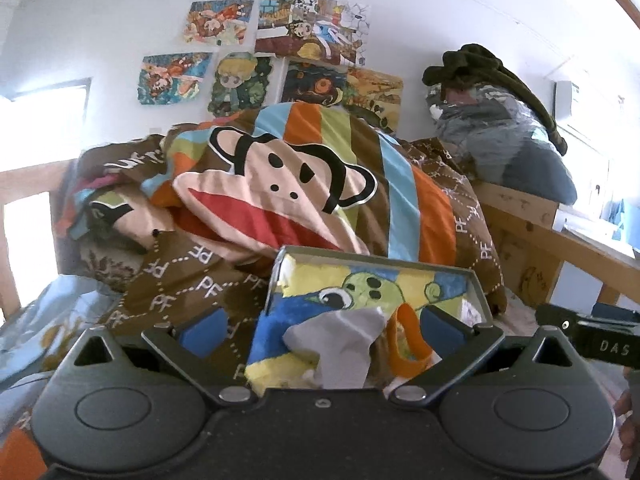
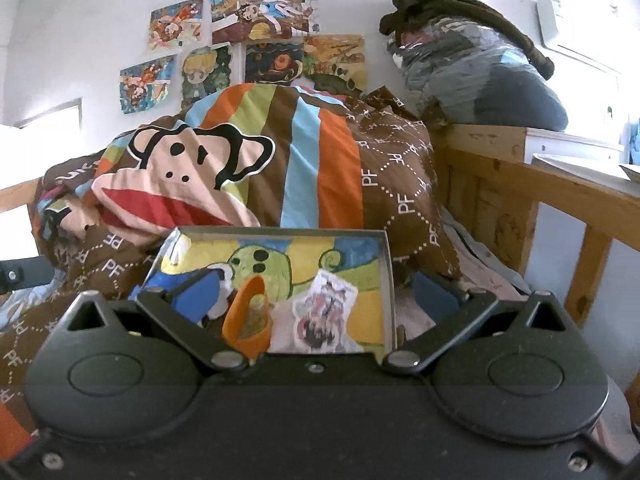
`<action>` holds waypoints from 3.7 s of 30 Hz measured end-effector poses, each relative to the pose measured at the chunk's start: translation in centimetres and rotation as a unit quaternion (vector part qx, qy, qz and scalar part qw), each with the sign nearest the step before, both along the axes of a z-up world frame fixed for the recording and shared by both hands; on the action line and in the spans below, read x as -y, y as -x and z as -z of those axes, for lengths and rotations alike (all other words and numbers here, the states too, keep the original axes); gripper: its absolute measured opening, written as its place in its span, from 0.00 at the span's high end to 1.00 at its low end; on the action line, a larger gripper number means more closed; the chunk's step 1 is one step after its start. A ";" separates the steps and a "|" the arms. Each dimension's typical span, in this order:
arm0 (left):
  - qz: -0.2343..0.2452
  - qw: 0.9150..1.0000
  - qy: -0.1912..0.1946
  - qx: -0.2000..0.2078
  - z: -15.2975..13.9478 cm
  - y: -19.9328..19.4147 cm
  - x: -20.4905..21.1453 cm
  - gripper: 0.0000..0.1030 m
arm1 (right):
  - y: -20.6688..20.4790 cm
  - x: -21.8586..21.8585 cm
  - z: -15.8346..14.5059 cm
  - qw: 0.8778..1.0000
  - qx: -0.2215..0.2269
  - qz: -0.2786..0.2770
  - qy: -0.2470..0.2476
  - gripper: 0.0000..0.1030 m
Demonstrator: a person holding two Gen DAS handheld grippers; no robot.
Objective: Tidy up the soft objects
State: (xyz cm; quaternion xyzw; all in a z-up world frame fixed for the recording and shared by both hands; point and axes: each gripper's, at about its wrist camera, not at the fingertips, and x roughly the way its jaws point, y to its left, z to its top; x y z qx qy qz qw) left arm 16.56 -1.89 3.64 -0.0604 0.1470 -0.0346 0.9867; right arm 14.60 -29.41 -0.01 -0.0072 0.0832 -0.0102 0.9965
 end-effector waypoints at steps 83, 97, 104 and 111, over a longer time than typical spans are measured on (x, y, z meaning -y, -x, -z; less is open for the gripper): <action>-0.004 0.994 -0.047 -0.101 5.2 12.4 1.0 0.01 | 18.9 -3.0 6.1 0.997 -0.076 0.002 0.013 0.00; -0.005 0.994 -0.046 -0.102 5.2 12.4 1.0 0.01 | 18.9 -2.7 6.1 0.997 -0.076 0.002 0.012 0.00; -0.006 0.994 -0.046 -0.103 5.2 12.4 0.8 0.01 | 18.9 -2.7 6.2 0.997 -0.076 0.004 0.011 0.00; -0.006 0.994 -0.046 -0.103 5.2 12.4 0.8 0.01 | 18.9 -2.7 6.2 0.997 -0.076 0.005 0.010 0.00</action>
